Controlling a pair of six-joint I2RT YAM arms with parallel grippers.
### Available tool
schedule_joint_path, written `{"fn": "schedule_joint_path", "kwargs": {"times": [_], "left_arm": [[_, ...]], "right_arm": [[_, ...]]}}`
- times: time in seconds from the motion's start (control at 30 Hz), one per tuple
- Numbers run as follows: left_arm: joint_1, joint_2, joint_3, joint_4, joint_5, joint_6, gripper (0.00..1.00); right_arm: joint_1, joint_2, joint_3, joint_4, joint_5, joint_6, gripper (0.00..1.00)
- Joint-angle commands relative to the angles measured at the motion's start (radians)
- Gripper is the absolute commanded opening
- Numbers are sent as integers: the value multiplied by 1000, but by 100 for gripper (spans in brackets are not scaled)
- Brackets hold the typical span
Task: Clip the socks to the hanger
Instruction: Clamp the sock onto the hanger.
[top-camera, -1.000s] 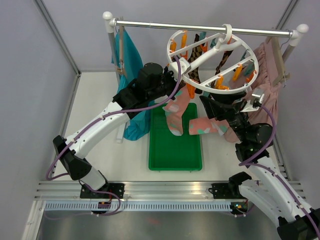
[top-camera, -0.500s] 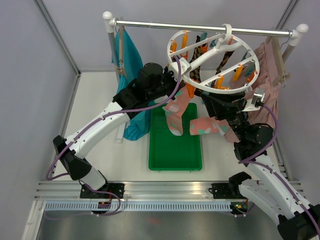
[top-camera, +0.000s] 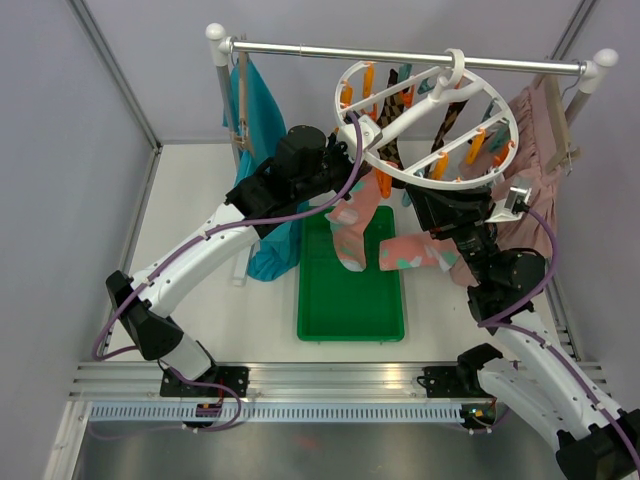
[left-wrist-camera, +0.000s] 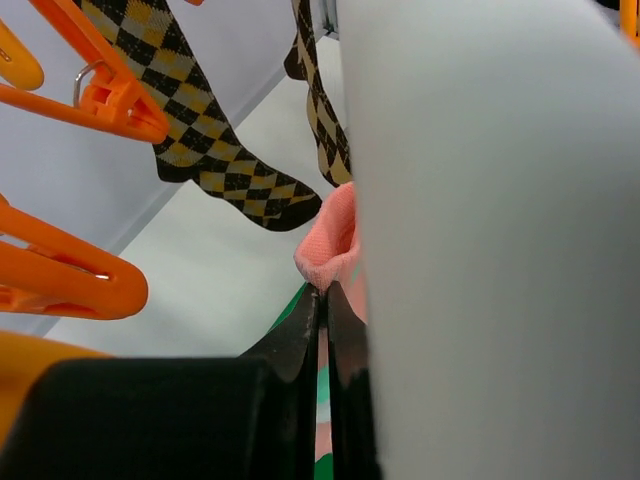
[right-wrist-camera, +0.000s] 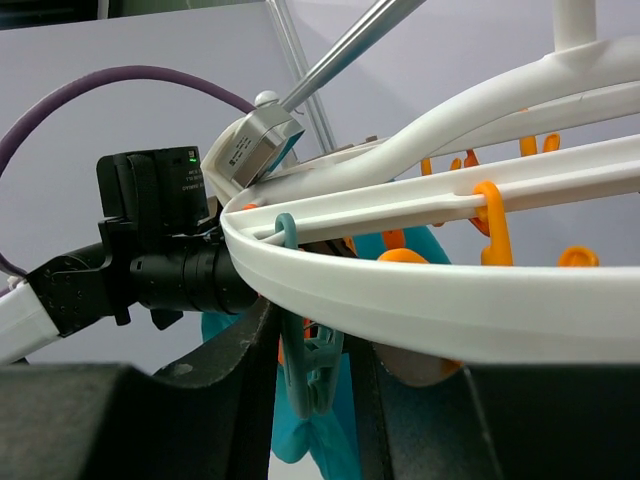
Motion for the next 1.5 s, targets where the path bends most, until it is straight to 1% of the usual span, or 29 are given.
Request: {"fn": "schedule_joint_path", "kwargs": {"times": [0.0, 0.03, 0.07, 0.1, 0.2, 0.4, 0.5, 0.67, 0.8, 0.9, 0.97, 1.13, 1.47], "left_arm": [[-7, -8, 22, 31, -9, 13, 2], [-7, -16, 16, 36, -9, 8, 2], [-7, -22, -4, 40, -11, 3, 2], [-7, -29, -16, 51, -11, -7, 2], [-7, -66, -77, 79, -8, -36, 2], [-7, -153, -188, 148, 43, -99, 2], [-7, -199, -244, 206, 90, -127, 2], [-7, -249, -309, 297, 172, -165, 2], [-7, -246, -311, 317, 184, -213, 2], [-8, -237, -312, 330, 184, -234, 2], [-10, -223, -311, 333, 180, -240, 2], [-11, -209, -320, 355, 170, -247, 2], [-10, -194, -307, 358, 152, -230, 2]], "right_arm": [[7, -12, 9, 1, 37, 5, 13], [8, -9, 12, -16, 42, 5, 9], [9, -8, 16, -25, 43, 5, 2], [10, -6, 24, -31, 43, 5, 0], [15, -8, 43, -79, 56, -2, 0], [19, -2, 115, -239, 118, -37, 0], [25, 31, 164, -338, 149, -60, 0], [51, 75, 259, -444, 207, -85, 0], [99, 121, 323, -555, 342, -140, 0], [136, 152, 358, -598, 405, -162, 0], [151, 176, 386, -623, 416, -174, 0], [186, 186, 382, -600, 433, -208, 0], [205, 192, 366, -551, 392, -231, 0]]}}
